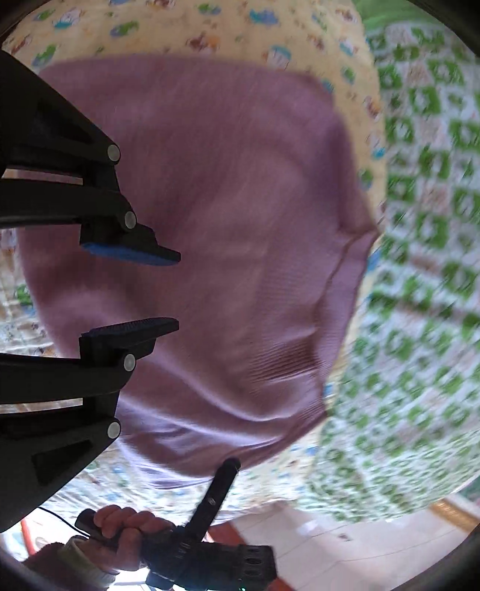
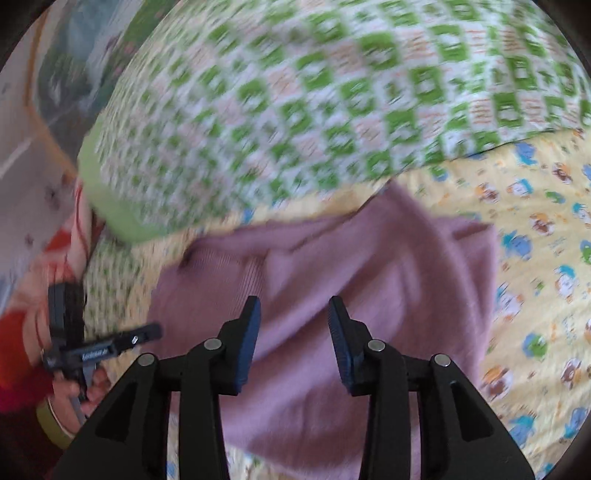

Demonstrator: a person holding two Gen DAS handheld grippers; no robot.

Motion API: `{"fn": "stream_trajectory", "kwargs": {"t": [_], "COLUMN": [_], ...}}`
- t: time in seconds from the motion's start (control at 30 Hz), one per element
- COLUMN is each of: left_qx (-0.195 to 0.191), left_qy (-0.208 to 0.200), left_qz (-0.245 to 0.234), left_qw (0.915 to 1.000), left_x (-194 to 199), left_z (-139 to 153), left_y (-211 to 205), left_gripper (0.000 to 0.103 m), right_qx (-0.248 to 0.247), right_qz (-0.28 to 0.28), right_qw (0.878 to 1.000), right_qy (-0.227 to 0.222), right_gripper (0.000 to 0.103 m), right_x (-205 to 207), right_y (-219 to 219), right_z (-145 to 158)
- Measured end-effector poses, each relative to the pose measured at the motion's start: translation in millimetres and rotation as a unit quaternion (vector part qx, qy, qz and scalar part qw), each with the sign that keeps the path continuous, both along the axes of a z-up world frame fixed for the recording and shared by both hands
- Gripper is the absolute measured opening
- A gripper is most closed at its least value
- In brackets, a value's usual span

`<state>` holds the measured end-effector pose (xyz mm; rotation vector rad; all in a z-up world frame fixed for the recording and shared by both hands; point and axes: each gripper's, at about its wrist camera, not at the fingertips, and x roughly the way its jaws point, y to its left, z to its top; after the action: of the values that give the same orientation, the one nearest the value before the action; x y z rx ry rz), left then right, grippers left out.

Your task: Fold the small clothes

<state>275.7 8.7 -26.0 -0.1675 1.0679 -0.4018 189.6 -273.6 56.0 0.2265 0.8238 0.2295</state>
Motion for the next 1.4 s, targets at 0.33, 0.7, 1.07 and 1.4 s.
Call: {"fn": "stream_trajectory", "kwargs": {"t": [0.33,0.7,1.07,1.4], "left_qx": [0.047,0.088,0.06,0.007], "left_qy": [0.003,-0.028,-0.033,-0.028], "left_qz": [0.001,0.157,0.233,0.158], "left_qw": [0.9989,0.9832,0.97,0.987], "left_x": [84,149,95,-14], "left_z": [-27,-7,10,14], "left_y": [-9,89,137,55], "left_gripper": [0.025,0.013,0.041,0.042], "right_qx": [-0.059,-0.048,-0.042,0.001], "right_qz": [0.037,-0.154,-0.223,0.0], "right_qw": [0.996,0.987,0.973,1.0], "right_qy": [0.062,-0.025,-0.049,-0.013], "right_gripper": [0.039,0.033,0.038,0.041], "right_x": [45,75,49,60], "right_y": [15,-92,-94,12], "right_z": [-63,-34,-9,-18]}}
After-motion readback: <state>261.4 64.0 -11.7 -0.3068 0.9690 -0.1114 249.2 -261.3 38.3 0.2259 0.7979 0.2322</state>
